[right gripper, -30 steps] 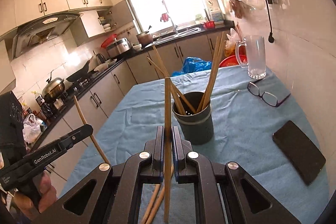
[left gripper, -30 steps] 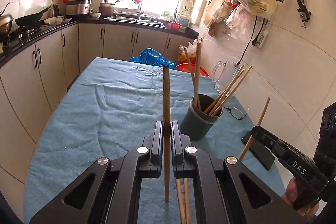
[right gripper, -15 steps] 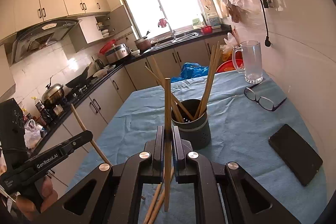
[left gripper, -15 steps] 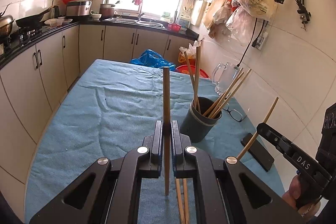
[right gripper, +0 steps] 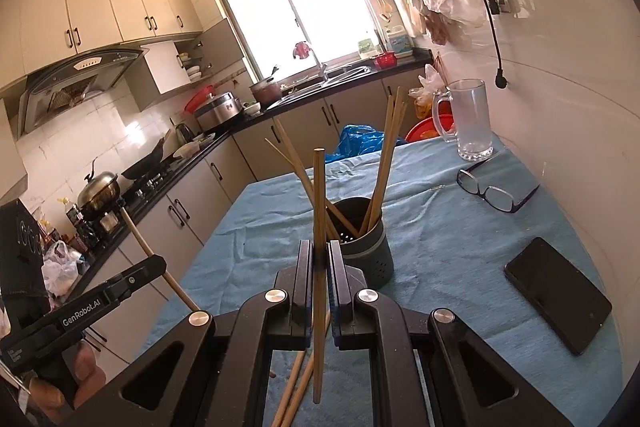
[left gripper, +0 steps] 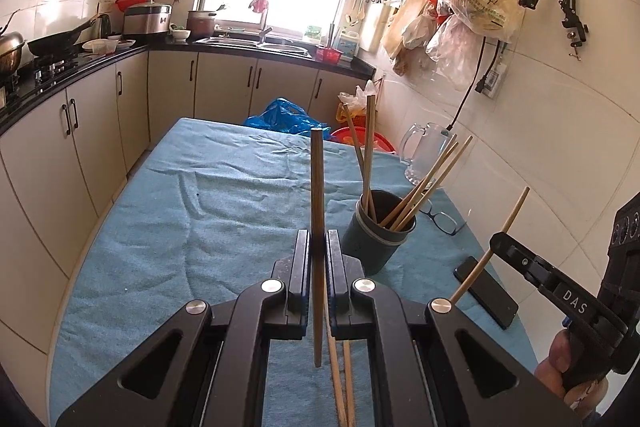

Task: Organize utensils
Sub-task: 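Raise the left tool's chopstick upright over the cup while the right tool carries its own, then lower the left tool's chopstick into the cup while the right tool lowers its own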

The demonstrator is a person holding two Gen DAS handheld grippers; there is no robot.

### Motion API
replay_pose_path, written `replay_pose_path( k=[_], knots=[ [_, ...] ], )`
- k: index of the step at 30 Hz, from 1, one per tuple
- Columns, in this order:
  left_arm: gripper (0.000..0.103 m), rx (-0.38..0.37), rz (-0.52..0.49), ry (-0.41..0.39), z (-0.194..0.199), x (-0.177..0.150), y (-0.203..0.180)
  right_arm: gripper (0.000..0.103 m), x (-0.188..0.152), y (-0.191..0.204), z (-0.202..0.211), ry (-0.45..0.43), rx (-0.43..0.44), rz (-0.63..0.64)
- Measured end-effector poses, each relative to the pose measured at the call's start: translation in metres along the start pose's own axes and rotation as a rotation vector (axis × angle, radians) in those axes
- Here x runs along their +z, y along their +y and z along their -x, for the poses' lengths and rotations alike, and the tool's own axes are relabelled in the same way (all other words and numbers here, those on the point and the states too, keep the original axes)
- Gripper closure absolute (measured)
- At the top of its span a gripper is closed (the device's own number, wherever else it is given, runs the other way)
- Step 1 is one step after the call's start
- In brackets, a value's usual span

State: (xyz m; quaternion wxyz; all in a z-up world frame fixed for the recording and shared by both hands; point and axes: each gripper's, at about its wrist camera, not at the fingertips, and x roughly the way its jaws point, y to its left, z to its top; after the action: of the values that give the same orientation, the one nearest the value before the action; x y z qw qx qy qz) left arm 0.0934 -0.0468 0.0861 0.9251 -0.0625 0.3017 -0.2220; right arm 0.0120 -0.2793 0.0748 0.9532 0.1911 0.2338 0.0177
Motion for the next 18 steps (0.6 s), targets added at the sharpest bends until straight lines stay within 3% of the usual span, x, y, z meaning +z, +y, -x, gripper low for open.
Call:
replay_pose_path(
  k=[18],
  knots=[
    [0.097,-0.053,-0.024,-0.009,0.000,0.035,-0.022,0.096,0.028,-0.014,0.017,-0.080,-0.008,-0.039]
  ],
)
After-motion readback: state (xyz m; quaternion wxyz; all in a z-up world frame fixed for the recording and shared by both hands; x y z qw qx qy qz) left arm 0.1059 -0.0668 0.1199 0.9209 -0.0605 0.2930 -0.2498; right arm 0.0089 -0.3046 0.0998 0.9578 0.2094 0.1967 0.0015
